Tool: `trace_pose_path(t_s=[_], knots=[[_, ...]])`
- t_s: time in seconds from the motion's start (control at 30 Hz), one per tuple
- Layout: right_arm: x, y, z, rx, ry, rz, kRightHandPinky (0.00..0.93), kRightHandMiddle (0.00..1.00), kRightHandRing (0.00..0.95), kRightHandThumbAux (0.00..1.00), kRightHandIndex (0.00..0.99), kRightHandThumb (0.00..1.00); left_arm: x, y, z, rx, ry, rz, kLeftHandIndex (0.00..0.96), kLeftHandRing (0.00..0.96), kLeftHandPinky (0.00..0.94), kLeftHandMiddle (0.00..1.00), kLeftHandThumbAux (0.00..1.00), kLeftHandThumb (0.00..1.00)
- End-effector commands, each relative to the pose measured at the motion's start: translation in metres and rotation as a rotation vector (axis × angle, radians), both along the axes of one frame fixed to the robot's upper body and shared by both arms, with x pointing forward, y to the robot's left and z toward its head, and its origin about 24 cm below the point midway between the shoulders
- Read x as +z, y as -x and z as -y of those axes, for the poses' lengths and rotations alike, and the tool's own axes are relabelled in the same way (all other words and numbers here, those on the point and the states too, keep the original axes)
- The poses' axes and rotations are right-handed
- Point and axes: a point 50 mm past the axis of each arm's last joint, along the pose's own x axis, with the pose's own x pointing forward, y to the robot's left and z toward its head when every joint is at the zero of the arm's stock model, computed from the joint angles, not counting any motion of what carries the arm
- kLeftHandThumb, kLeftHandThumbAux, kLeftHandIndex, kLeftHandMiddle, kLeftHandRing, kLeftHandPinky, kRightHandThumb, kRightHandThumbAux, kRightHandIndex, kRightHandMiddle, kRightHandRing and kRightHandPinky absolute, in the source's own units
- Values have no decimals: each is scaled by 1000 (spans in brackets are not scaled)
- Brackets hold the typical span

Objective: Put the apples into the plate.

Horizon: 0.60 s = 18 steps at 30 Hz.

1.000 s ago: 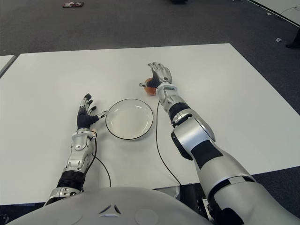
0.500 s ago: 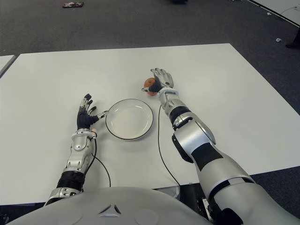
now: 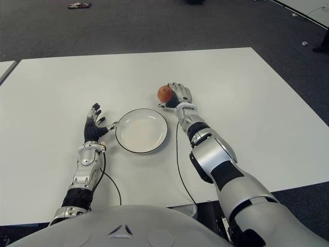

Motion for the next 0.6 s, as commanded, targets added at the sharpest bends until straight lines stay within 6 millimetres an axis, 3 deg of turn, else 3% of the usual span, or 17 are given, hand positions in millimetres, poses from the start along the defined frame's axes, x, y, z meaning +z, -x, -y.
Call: trace_pose_path(t_s=[0.03,0.6], knots=[[-14,9,1,1,32,-58,0,0,0,517,0,78,-9,7,0,7,1,-55,0,0,0,0,476,0],[-26,18,-6,40,72,-103,0,0,0,518,0,64,-10,8,1,10,4,-50,0,0,0,0,492,0]])
